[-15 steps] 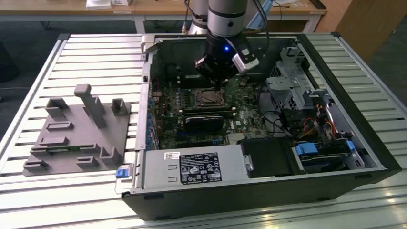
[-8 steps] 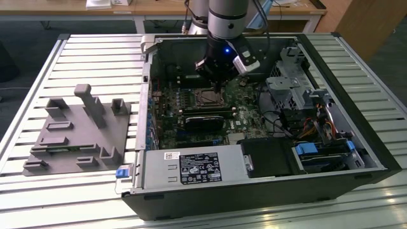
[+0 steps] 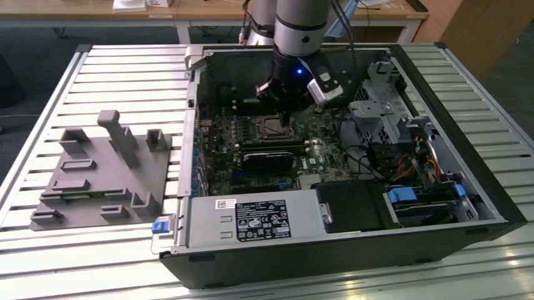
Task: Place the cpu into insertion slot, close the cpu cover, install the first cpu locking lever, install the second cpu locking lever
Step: 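Install the second cpu locking lever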
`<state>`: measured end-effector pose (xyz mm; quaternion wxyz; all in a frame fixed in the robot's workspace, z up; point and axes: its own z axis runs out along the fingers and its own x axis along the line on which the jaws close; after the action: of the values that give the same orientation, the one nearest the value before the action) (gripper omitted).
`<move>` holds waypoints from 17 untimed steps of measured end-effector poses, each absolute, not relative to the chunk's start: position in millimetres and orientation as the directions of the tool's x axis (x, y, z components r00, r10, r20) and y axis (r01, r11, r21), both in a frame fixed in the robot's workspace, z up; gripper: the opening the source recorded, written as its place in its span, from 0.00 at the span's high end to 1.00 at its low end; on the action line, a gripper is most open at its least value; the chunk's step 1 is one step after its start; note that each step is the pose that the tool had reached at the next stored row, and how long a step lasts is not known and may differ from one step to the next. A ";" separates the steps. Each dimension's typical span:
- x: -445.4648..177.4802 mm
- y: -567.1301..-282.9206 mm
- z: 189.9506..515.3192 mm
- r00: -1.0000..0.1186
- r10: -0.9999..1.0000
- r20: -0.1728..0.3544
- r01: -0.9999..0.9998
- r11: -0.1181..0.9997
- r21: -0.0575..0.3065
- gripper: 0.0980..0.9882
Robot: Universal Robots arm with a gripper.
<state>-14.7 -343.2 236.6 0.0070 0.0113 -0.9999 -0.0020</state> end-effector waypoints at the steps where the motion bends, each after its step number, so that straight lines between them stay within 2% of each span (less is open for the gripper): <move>1: -14.6 -344.8 236.6 -1.000 -0.023 0.017 -0.022 1.000 0.004 0.99; 17: -22.7 -358.8 236.0 -1.000 -0.023 0.019 -0.023 1.000 0.005 0.99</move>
<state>-22.7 -358.8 236.0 0.0097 0.0113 -0.9999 -0.0022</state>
